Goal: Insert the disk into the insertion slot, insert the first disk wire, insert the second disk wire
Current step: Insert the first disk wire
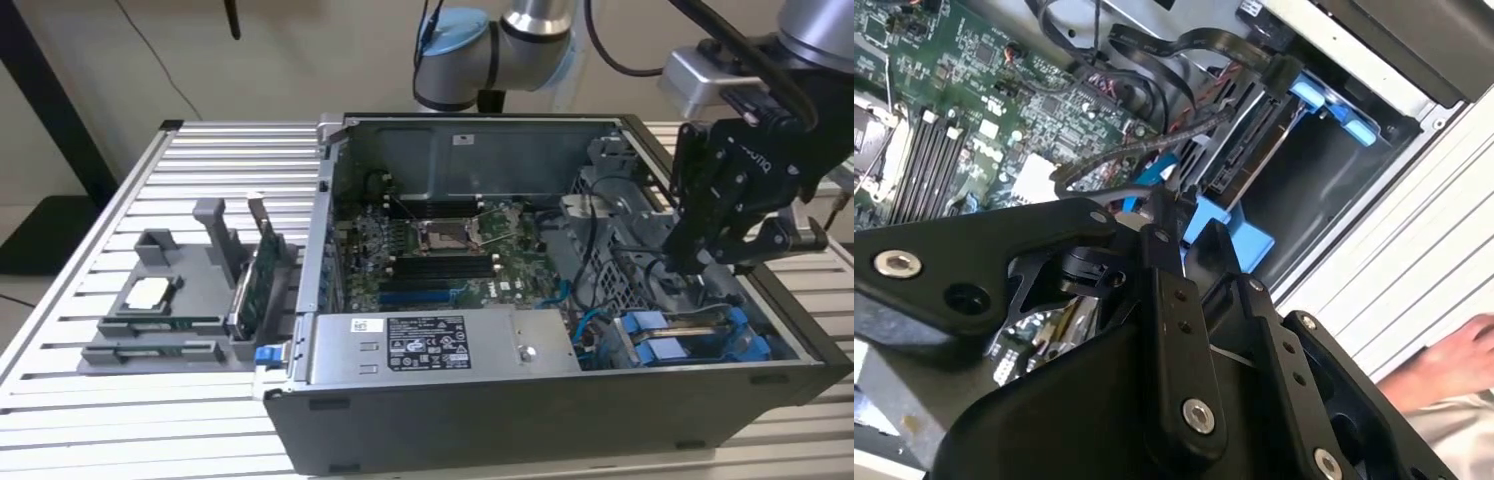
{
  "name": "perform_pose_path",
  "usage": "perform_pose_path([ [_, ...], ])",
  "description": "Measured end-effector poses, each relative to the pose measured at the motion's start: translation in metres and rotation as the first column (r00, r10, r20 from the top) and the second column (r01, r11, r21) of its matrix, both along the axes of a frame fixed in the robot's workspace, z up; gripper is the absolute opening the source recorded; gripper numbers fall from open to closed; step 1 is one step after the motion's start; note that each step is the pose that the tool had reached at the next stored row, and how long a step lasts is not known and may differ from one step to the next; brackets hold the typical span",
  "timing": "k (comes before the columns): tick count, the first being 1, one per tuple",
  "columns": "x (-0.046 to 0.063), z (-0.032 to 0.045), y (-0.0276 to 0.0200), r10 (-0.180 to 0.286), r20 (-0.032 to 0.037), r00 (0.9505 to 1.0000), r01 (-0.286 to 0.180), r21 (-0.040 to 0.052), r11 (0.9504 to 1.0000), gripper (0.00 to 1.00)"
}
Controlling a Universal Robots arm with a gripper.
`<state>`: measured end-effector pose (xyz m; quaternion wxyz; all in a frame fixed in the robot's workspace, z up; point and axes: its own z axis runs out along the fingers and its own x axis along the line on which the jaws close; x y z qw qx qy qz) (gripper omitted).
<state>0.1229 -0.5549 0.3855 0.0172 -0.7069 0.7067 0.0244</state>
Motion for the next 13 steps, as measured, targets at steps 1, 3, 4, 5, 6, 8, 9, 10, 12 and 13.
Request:
perform_pose_path([
  [1, -0.0002, -0.0002, 0.0, 0.0, 0.0015, 1.0, 0.0, 0.0004, 1.0, 0.31],
  [3, -0.0001, -0.0007, 0.0001, 0.0, 0.0047, 1.0, 0.0, 0.001, 1.0, 0.29],
  [4, -0.0002, -0.0011, 0.0001, 0.0, 0.0057, 1.0, 0.0, 0.0013, 1.0, 0.22],
  [5, -0.0002, -0.0014, 0.0, 0.0, 0.006, 1.0, 0.0, 0.0017, 1.0, 0.22],
  [6, -0.0002, -0.0015, 0.0, 0.0, 0.0063, 1.0, 0.0, 0.0017, 1.0, 0.22],
  [8, -0.0002, -0.0016, 0.0, 0.0, 0.0064, 1.0, 0.0, 0.0017, 1.0, 0.22],
  [9, -0.0002, -0.0017, 0.0, 0.0, 0.0064, 1.0, 0.0, 0.0017, 1.0, 0.22],
  [10, -0.0002, -0.0017, 0.0, 0.0, 0.0064, 1.0, 0.0, 0.0016, 1.0, 0.19],
  [12, -0.0002, -0.0019, 0.0001, 0.0, 0.0064, 1.0, 0.0, -0.0045, 1.0, 0.19],
  [13, -0.0002, -0.002, 0.0001, 0.0, 0.0064, 1.0, 0.0, -0.0046, 1.0, 0.19],
])
